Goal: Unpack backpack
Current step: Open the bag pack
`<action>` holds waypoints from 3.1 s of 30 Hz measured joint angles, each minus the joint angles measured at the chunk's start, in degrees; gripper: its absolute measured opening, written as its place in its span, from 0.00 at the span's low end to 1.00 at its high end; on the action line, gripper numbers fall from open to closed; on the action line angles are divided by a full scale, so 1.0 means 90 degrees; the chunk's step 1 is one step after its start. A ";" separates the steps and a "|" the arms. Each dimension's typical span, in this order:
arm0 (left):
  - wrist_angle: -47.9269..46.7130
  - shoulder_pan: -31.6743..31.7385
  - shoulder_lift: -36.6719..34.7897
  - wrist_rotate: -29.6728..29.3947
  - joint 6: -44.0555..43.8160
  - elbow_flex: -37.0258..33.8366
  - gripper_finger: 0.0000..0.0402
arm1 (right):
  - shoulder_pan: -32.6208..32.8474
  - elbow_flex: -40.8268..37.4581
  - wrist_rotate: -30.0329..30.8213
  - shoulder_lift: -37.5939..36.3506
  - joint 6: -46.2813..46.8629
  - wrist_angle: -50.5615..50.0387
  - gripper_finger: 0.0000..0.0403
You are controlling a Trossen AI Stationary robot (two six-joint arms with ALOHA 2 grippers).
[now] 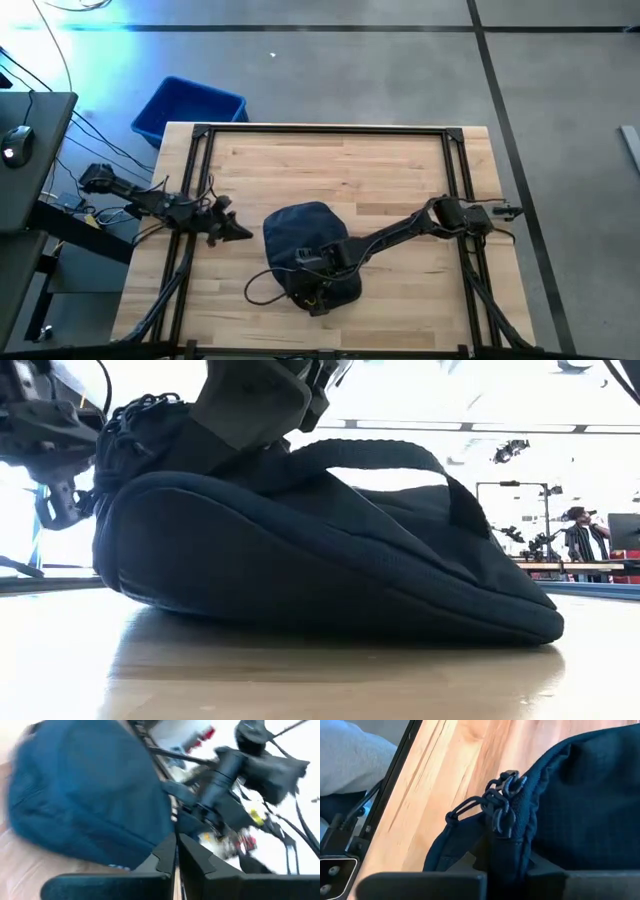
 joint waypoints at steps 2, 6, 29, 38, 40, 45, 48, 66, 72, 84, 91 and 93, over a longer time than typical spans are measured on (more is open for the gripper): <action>0.0000 0.0002 0.0189 -0.0005 -0.0182 0.0000 0.00 | -0.0001 0.0067 -0.0192 -0.0010 -0.0195 -0.0210 0.14; -0.0005 -0.0079 0.0468 0.0058 -0.0257 0.0000 0.02 | 0.0014 0.0667 -0.0606 -0.0010 -0.0863 -0.0881 0.35; 0.0585 -0.1586 0.1418 -0.2118 0.0321 0.0000 0.04 | -0.3265 0.0644 -0.3127 -0.0187 -0.1285 -0.0979 0.75; 0.2061 -0.1928 0.1743 -0.2367 0.1353 0.0000 0.04 | -0.3363 -0.0705 -0.3324 -0.0192 -0.1740 -0.0523 0.73; 0.2012 -0.1928 0.1752 -0.2553 0.1453 0.0000 0.04 | -0.3259 -0.0910 -0.3271 -0.0201 -0.1762 -0.0376 0.69; 0.1953 -0.1928 0.1838 -0.2991 0.1515 0.0000 0.04 | -0.3034 -0.1056 -0.3075 -0.0221 -0.1586 -0.0240 0.35; 0.1964 -0.1928 0.1887 -0.3068 0.1516 0.0000 0.04 | -0.3011 -0.1051 -0.2873 -0.0263 -0.1376 -0.0248 0.07; 0.1994 -0.2184 0.1889 -0.3352 0.1571 0.0000 0.04 | -0.2923 -0.1514 0.1320 -0.2695 0.0674 -0.2745 0.00; 0.1970 -0.2362 0.1890 -0.3520 0.1557 0.0000 0.04 | -0.1590 -0.3026 0.0080 -0.2740 0.0949 -0.1695 0.00; 0.2132 -0.2294 0.1890 -0.3949 0.1580 0.0000 0.04 | 0.0267 -0.3509 -0.0008 -0.2737 0.1718 -0.0511 0.11; 0.3028 -0.1906 0.1890 -0.3160 0.2335 -0.0002 0.08 | 0.0337 -0.2287 0.1117 -0.2737 0.1439 -0.1914 0.40; 0.3181 -0.1814 0.1890 -0.2554 0.2310 -0.0002 0.11 | 0.0332 -0.1865 0.1208 -0.2737 0.1235 -0.2368 0.48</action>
